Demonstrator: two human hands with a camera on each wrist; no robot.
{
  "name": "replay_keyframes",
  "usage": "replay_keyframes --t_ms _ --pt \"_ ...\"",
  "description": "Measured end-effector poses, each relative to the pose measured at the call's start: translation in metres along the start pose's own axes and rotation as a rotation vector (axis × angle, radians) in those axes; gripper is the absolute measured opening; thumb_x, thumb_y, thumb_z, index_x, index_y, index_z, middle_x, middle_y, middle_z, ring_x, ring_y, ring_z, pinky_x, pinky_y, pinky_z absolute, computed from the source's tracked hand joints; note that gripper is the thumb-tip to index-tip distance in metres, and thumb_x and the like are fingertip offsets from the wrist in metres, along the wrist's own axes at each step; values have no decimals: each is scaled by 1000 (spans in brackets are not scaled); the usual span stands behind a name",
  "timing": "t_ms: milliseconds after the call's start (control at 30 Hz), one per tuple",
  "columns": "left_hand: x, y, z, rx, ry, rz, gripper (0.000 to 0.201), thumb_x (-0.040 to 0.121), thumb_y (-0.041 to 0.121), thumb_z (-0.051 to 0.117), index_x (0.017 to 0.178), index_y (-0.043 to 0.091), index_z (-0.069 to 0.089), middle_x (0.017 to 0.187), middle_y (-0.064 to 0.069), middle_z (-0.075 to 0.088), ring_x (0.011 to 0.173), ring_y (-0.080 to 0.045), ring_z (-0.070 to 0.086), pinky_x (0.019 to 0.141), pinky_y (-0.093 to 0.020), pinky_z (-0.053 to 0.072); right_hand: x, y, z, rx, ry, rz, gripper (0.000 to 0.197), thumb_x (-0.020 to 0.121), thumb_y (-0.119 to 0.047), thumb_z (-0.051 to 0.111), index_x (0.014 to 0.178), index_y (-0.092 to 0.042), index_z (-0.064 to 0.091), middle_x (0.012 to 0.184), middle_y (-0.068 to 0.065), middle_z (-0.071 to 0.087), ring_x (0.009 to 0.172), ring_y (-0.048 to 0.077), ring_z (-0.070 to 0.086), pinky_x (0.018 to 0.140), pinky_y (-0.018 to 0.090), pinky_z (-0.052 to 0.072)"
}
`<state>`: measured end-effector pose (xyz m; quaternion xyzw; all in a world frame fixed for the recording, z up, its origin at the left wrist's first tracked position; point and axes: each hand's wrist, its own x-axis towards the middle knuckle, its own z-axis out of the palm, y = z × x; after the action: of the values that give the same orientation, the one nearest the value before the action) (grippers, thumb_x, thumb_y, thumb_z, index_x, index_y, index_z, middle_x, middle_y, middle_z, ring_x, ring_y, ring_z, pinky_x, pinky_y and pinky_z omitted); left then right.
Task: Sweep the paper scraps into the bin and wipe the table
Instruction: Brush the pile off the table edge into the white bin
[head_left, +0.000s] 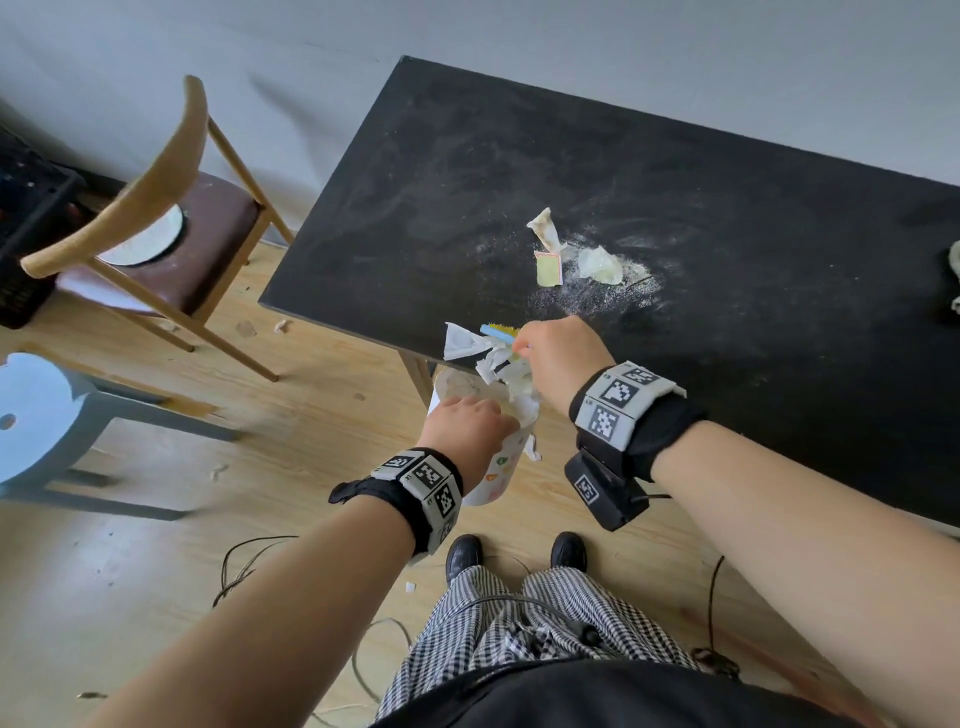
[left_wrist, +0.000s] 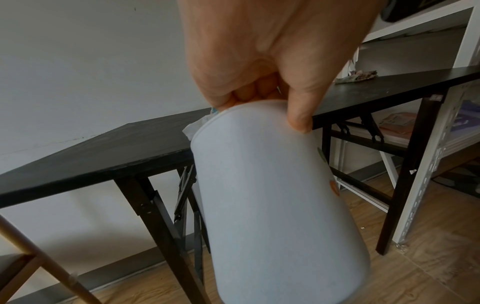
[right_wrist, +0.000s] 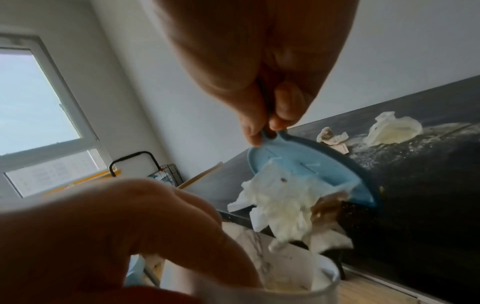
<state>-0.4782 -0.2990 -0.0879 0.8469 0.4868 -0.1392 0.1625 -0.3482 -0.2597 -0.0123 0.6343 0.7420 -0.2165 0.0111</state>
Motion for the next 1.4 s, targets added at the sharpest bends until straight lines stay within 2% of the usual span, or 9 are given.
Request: replay_keyframes --t_ms 167,433,600,700,933,1067,1200,1333,1400 --pt "1 6 -2 -5 22 36 36 95 18 52 129 31 52 113 3 56 111 -21 51 93 -30 37 -2 17 -22 62 156 63 24 93 -7 48 109 -7 65 103 17 68 96 33 62 85 39 52" --pt "0 7 -3 -14 30 33 35 98 19 48 130 30 51 116 1 55 114 -22 49 94 -31 35 -15 -2 -9 -4 28 109 21 90 -8 50 103 0 64 101 19 67 100 35 61 80 35 49" --pt "-5 1 0 -31 8 10 35 94 16 52 126 30 53 117 3 55 114 -21 50 93 -31 37 -7 -2 -18 59 109 88 23 90 -6 47 104 -2 65 104 18 67 101 33 60 89 39 50" --pt "-8 -1 0 -34 13 5 36 92 15 55 125 31 55 113 3 56 112 -22 51 92 -31 38 6 -1 -27 12 151 83 25 91 -3 46 107 -5 64 105 19 65 100 35 59 84 37 50" --pt "-13 -9 -1 -61 37 -19 37 94 20 53 129 31 54 118 1 55 115 -22 49 96 -30 34 39 -36 -16 -78 57 -102 35 95 -5 40 125 -10 59 111 19 57 106 34 55 94 40 47" --pt "-14 -13 -1 -69 23 -29 38 95 20 52 130 33 52 119 1 54 117 -22 48 95 -31 34 41 -42 -1 -74 -98 -165 24 89 -1 45 99 -8 66 95 15 50 81 27 56 85 32 45" --pt "-13 -14 -4 -43 25 -21 40 94 19 53 132 32 51 120 2 55 117 -22 48 96 -30 33 24 -24 -3 -91 -178 -194 34 93 -2 45 120 -13 64 119 14 60 110 30 57 96 32 42" --pt "-12 -11 -4 -15 22 -8 40 95 20 53 133 32 50 120 2 54 118 -21 47 98 -30 32 2 -6 -11 -73 -186 -186 27 95 -9 49 112 -16 69 116 7 67 107 24 59 93 29 44" --pt "-11 -8 -3 -15 10 8 40 95 20 52 133 32 49 120 1 54 118 -22 47 97 -31 33 -5 1 -21 11 -93 -125 25 95 -12 50 108 -15 70 109 8 69 102 23 60 90 29 43"
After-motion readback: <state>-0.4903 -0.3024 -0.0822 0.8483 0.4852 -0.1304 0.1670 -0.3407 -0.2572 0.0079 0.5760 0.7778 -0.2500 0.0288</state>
